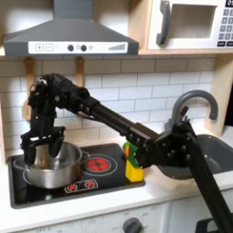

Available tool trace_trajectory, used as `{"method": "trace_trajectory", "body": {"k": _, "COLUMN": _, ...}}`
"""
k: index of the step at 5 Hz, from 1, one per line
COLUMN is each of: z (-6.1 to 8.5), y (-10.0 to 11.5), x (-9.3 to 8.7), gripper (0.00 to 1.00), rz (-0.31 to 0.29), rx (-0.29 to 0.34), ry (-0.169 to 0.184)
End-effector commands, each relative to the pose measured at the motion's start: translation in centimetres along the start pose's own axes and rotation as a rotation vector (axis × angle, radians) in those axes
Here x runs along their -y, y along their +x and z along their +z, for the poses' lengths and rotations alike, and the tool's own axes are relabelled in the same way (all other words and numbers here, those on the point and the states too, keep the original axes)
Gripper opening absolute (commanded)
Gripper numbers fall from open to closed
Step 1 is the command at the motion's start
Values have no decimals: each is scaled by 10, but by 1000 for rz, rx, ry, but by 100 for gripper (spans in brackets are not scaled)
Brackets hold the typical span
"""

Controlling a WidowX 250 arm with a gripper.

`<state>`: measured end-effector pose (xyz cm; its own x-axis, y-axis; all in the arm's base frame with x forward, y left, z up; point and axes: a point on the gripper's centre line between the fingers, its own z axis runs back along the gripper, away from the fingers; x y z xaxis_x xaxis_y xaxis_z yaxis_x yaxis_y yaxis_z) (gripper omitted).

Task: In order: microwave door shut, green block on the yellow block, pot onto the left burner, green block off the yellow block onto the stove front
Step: 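Slide the pot onto the left burner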

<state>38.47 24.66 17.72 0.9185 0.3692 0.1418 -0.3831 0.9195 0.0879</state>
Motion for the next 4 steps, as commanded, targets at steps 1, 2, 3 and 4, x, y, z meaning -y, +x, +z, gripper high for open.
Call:
{"method": "trace_trajectory", "body": {"k": 1, "z": 0, "y": 4, "x": -8, "gripper": 100, "rz": 32, "rx": -3, "ry": 16}}
{"method": "trace_trajectory", "body": {"k": 2, "z": 1, "y": 4, "x": -7, "gripper": 100, "rz": 33, "rx": 2, "ry": 14}}
{"method": "trace_trajectory", "body": {"k": 3, "z": 13, "y": -2, "x": 14, "gripper": 100, "rz": -11, "rx": 19, "ry": -25}}
{"method": "trace_trajectory", "body": {"k": 4, "z": 6, "y": -15, "x": 26, "gripper": 100, "rz": -27, "rx": -12, "ry": -70}}
